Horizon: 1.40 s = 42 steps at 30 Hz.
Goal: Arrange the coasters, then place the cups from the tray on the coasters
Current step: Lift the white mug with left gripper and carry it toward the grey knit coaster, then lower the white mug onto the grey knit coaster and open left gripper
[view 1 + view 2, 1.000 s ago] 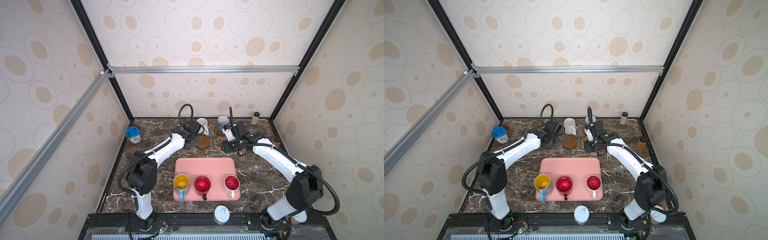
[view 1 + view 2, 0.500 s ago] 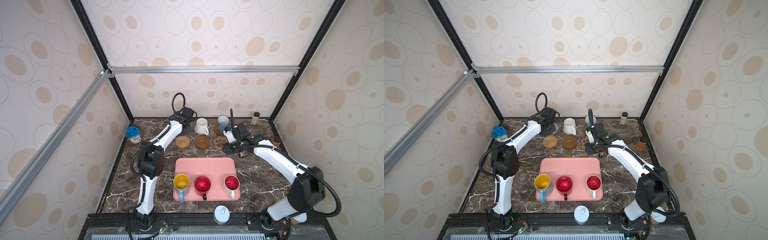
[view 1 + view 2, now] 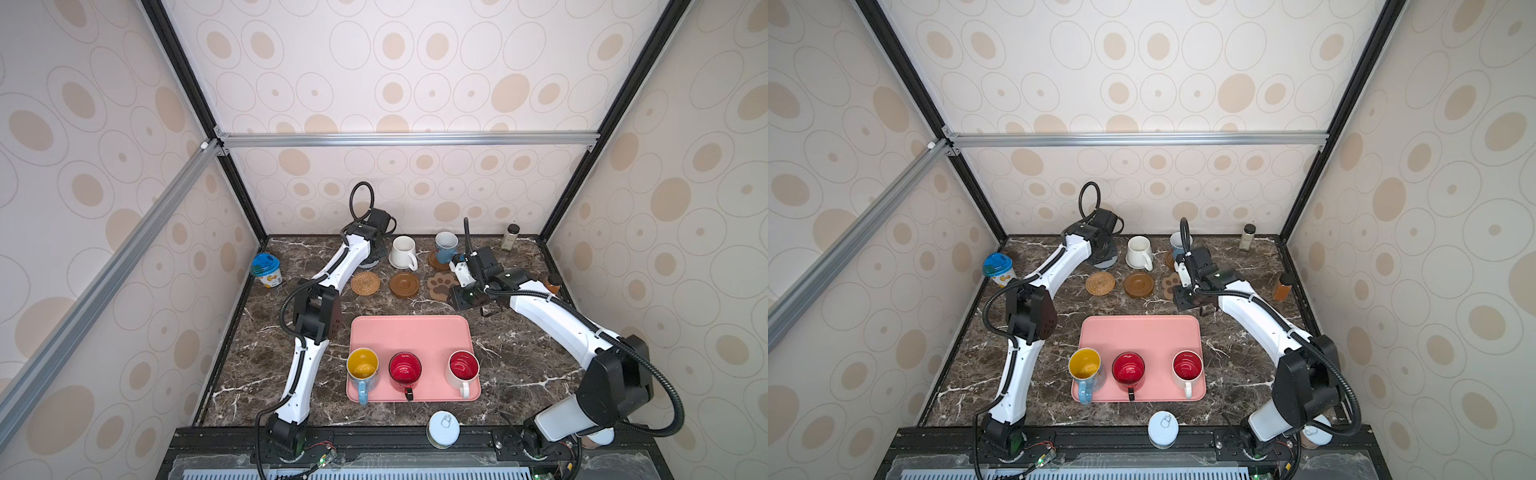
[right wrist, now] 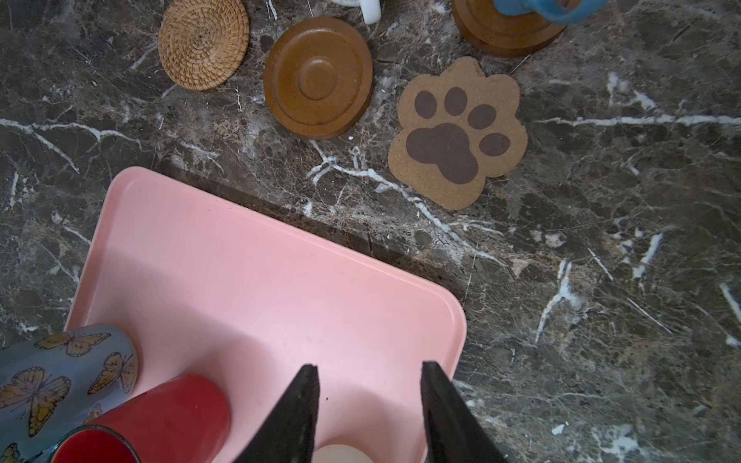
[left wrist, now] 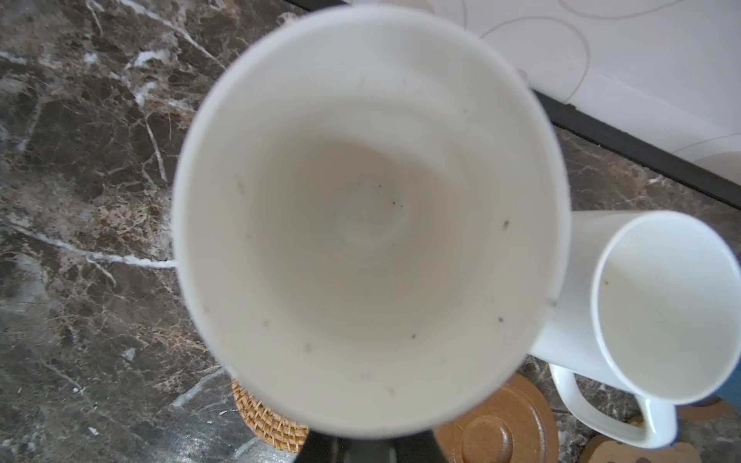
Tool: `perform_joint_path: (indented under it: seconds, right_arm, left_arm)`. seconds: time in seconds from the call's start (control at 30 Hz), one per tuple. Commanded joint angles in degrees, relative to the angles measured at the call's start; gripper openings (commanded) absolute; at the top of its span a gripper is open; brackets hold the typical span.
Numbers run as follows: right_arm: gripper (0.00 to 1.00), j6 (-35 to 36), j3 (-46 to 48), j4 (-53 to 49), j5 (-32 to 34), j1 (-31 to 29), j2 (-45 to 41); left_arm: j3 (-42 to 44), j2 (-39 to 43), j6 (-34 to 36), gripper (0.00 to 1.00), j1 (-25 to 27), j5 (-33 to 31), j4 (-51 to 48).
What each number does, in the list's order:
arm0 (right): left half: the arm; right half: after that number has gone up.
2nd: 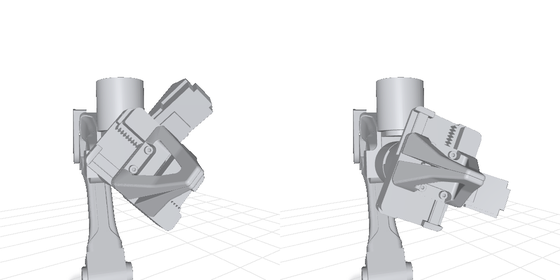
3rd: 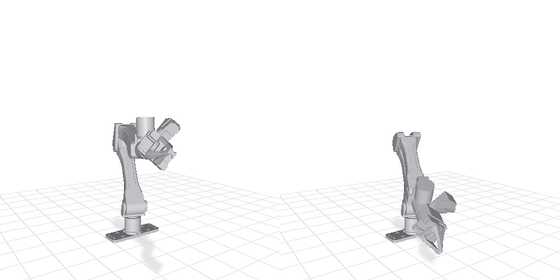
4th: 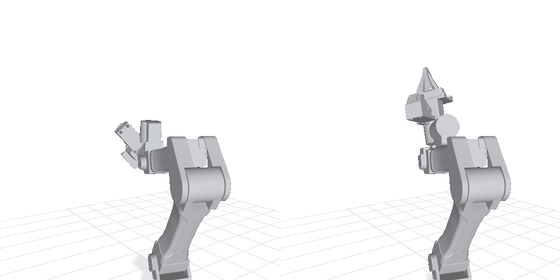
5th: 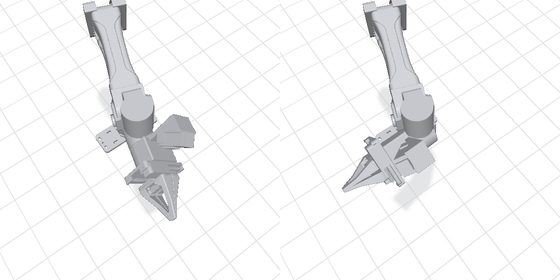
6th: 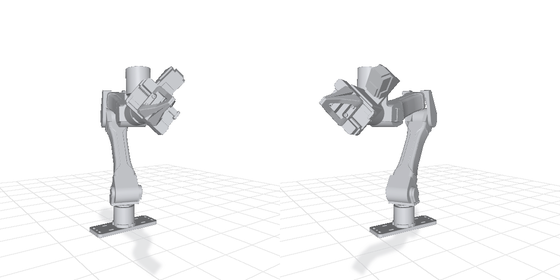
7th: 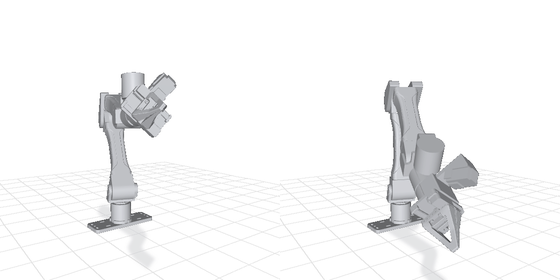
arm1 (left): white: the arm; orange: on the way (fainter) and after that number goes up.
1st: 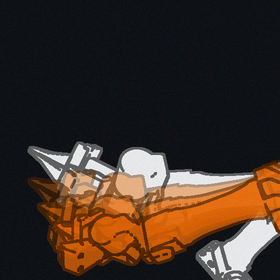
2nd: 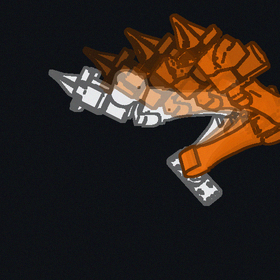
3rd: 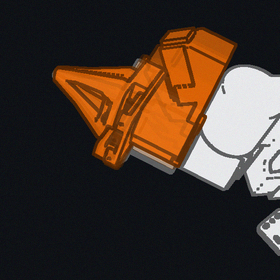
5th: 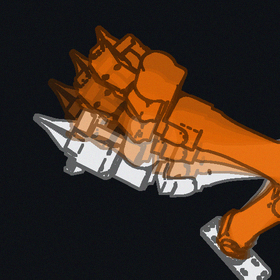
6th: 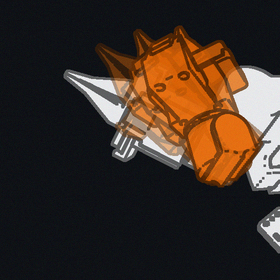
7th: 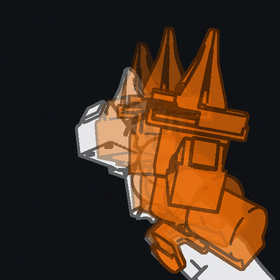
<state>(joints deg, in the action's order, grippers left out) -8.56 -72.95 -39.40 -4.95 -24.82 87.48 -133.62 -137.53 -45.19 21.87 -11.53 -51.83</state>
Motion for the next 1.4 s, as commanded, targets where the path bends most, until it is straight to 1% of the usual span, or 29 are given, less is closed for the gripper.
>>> perform_joint_path:
  seconds: [0.0,0.77,1.1,1.37]
  right_arm:
    - [0.45,-0.32,1.46,-0.59,-1.09,0.66,-1.44]
    - [0.45,-1.35,2.08,-0.34,-2.35,1.38,-0.35]
    - [0.45,-2.13,2.18,-0.50,-2.27,1.35,-0.26]
    - [0.44,-3.32,2.27,-0.63,-1.81,1.43,-0.38]
  left_arm:
    - [-3.53,0.37,-0.03,0.09,-1.28,-0.65,1.64]
    - [-4.00,-2.82,0.93,0.10,-1.60,1.57,3.40]
    - [-7.77,-5.33,1.65,0.10,-1.70,2.55,3.18]
    - [-7.86,-6.03,2.30,0.10,-1.85,2.30,2.97]
